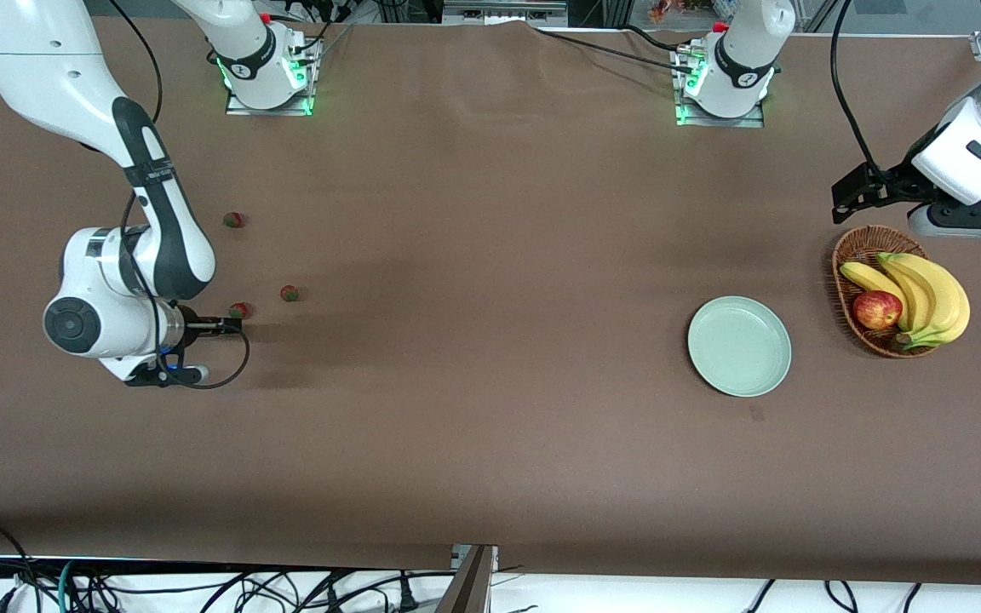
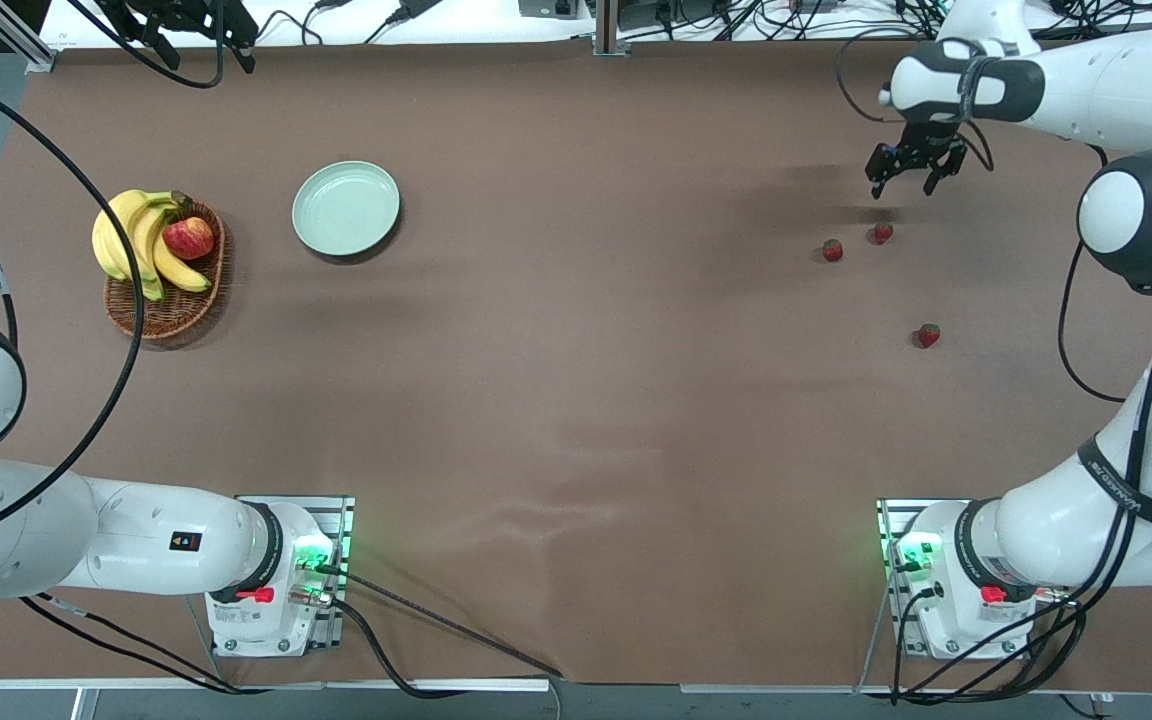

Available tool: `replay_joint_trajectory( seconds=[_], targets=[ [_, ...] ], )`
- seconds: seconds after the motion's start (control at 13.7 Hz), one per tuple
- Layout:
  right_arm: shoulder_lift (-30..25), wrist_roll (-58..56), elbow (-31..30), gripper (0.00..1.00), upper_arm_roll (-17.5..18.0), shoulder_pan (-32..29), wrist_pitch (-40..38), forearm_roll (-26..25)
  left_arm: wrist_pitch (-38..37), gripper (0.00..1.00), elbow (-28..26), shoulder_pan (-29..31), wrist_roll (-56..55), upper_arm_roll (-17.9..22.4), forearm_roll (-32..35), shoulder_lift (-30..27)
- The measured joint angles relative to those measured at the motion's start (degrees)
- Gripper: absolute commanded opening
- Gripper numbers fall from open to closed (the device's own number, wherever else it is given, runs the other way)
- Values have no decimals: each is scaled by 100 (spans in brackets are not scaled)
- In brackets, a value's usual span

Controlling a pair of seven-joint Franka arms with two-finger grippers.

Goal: Collect all strawberries into plate
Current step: 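Lower the right gripper onto a strawberry and close it, then carry the strawberry to mid-table with the right gripper and release it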

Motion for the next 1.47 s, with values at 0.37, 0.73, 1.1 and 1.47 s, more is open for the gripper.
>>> replay_joint_trajectory(
  seconds=[0.37,0.73,1.1,1.47],
  targets=[
    [2,1,-503,100,5,44,385,2,-2,100,0,0,0,0,0,0],
    [1,160,-638,25,41,140,393,3,-4,100,0,0,0,0,0,0],
    [-23,164,-593,1,41,146,191,96,-6,100,0,0,0,0,0,0],
    [-60,218,310,1,191,347,-235,428,-6,100,0,0,0,0,0,0]
  ],
)
